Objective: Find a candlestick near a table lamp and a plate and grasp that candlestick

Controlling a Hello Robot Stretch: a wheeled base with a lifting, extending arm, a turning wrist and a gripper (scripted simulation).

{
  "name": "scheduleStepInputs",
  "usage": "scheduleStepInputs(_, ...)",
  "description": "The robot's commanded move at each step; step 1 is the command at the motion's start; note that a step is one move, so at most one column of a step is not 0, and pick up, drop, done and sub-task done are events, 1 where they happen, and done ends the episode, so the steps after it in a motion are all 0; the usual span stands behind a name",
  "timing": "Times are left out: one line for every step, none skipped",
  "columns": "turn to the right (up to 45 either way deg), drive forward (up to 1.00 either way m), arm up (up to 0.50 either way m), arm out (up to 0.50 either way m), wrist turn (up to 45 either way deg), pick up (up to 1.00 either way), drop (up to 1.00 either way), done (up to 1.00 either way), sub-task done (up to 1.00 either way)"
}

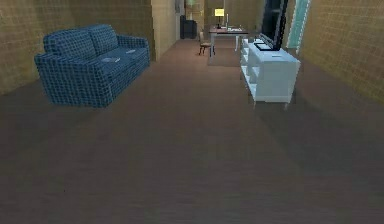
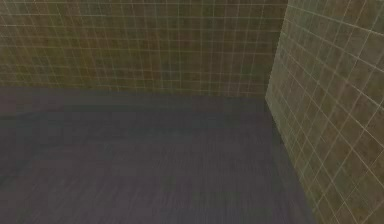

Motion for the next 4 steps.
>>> scheduleStepInputs(-6.0, 0.00, 0.00, 0.00, 0.0, 0.00, 0.00, 0.00, 0.00)
scheduleStepInputs(0.0, 0.20, 0.00, 0.00, 0.0, 0.00, 0.00, 0.00, 0.00)
scheduleStepInputs(6.0, 0.00, 0.00, 0.00, 0.0, 0.00, 0.00, 0.00, 0.00)
scheduleStepInputs(0.0, 1.00, 0.00, 0.00, 0.0, 0.00, 0.00, 0.00, 0.00)
